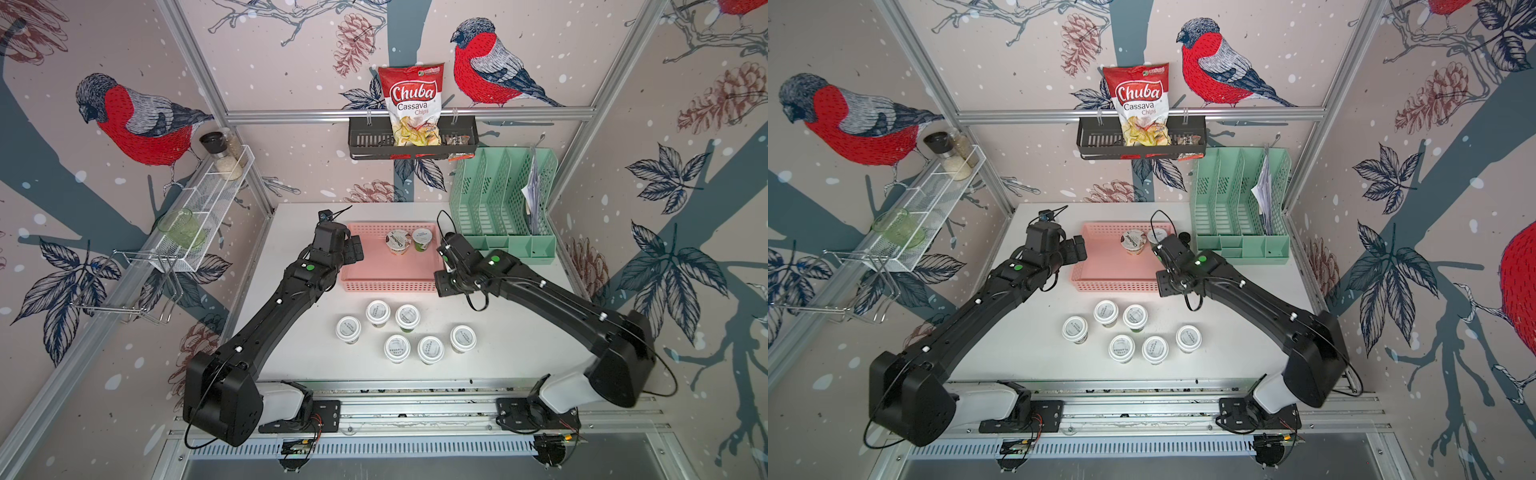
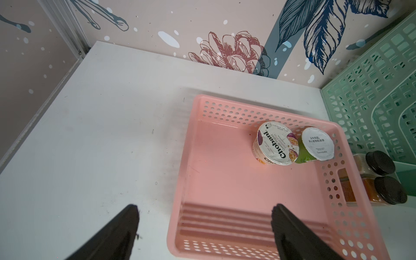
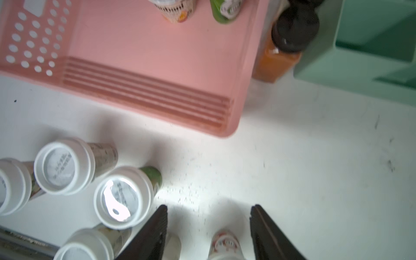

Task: Put the yogurt in the basket
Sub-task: Pick up the yogurt from the center of the board.

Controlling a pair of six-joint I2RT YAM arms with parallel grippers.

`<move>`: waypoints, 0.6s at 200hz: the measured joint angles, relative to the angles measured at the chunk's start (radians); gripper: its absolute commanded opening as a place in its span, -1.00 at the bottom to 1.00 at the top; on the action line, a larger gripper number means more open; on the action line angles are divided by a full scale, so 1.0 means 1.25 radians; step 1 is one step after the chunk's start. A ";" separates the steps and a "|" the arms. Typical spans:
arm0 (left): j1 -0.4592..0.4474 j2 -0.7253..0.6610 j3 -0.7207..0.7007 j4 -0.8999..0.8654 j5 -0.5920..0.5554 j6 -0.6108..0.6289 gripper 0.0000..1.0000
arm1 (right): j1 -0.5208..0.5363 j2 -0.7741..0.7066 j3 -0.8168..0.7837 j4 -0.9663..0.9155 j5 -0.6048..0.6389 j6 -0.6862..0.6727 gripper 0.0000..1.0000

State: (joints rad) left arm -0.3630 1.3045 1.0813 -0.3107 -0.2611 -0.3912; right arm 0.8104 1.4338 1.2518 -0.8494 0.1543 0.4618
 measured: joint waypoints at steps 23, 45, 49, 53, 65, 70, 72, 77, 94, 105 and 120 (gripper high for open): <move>0.000 -0.001 0.000 0.000 0.012 0.003 0.90 | 0.035 -0.107 -0.079 -0.047 -0.007 0.063 0.80; 0.000 -0.001 0.000 -0.002 0.020 0.005 0.90 | 0.078 -0.165 -0.136 -0.071 -0.026 0.112 0.84; 0.000 -0.001 0.000 -0.003 0.020 0.005 0.90 | 0.085 -0.172 -0.147 -0.075 -0.027 0.118 0.84; 0.000 -0.001 0.000 -0.004 0.020 0.005 0.91 | 0.090 -0.176 -0.155 -0.077 -0.030 0.122 0.84; 0.000 0.001 0.000 -0.006 0.022 0.005 0.91 | 0.100 -0.189 -0.186 -0.082 -0.041 0.140 0.85; 0.000 0.002 0.000 -0.006 0.026 0.005 0.91 | 0.101 -0.195 -0.198 -0.084 -0.042 0.146 0.85; -0.001 0.002 0.000 -0.006 0.027 0.005 0.91 | 0.101 -0.197 -0.203 -0.083 -0.043 0.150 0.85; -0.002 0.004 0.000 -0.006 0.032 0.005 0.91 | 0.101 -0.204 -0.215 -0.083 -0.044 0.157 0.84; -0.008 0.014 0.002 -0.009 0.039 0.005 0.91 | 0.102 -0.219 -0.253 -0.077 -0.046 0.162 0.84; -0.014 0.021 0.005 -0.012 0.040 0.005 0.91 | 0.101 -0.219 -0.277 -0.066 -0.056 0.170 0.84; -0.020 0.028 0.007 -0.012 0.040 0.005 0.91 | 0.100 -0.211 -0.295 -0.052 -0.062 0.174 0.84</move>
State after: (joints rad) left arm -0.3882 1.3392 1.0901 -0.3260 -0.2115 -0.3851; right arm 0.9360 1.1702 0.8825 -0.9142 0.0769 0.6792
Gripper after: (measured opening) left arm 0.954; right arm 0.920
